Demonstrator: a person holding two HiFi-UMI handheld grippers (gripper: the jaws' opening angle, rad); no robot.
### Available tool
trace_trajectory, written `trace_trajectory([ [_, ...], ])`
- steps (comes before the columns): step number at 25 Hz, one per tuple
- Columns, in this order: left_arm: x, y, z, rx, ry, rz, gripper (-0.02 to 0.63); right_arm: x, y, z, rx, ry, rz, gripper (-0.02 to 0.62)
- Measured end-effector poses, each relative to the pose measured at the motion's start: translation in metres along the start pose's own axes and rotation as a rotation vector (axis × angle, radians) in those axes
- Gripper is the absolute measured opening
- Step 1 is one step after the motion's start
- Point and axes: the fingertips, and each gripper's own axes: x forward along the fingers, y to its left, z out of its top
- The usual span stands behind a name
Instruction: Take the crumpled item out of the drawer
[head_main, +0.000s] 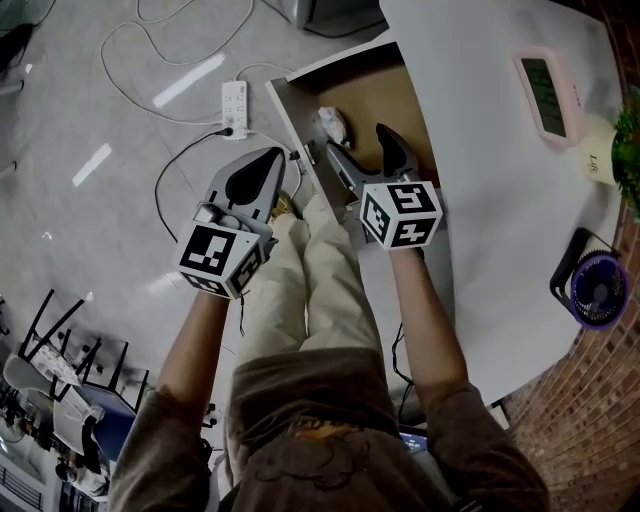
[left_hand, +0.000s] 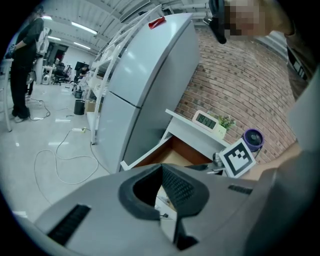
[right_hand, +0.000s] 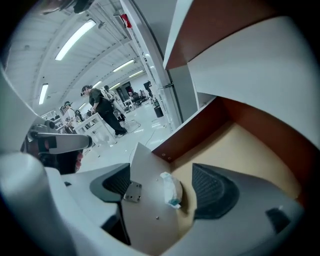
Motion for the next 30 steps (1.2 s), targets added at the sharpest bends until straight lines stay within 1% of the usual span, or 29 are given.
trace_trajectory([
  [6, -0.004, 0.006, -0.002, -0.012, -0.001, 0.009, 0.008, 0.023, 0.002, -0.010, -0.056, 0.070, 0.017, 0.388],
  [10, -0.004, 0.007, -0.003, -0.020, 0.003, 0.015, 0.008, 0.037, -0.002, -0.022, -0.081, 0.115, -0.001, 0.377],
  [15, -0.003, 0.006, -0.010, -0.019, 0.018, 0.006, 0.008, 0.057, -0.014, -0.036, -0.082, 0.173, -0.035, 0.367],
  [21, -0.004, 0.003, -0.020, -0.039, 0.037, -0.009, 0.008, 0.074, -0.031, -0.050, -0.077, 0.224, -0.057, 0.350],
  [27, -0.007, 0.010, -0.024, -0.047, 0.041, 0.008, 0.008, 0.084, -0.035, -0.062, -0.095, 0.282, -0.054, 0.297],
  [30, -0.010, 0.013, -0.027, -0.044, 0.047, 0.012, 0.008, 0.087, -0.034, -0.066, -0.101, 0.303, -0.057, 0.256],
])
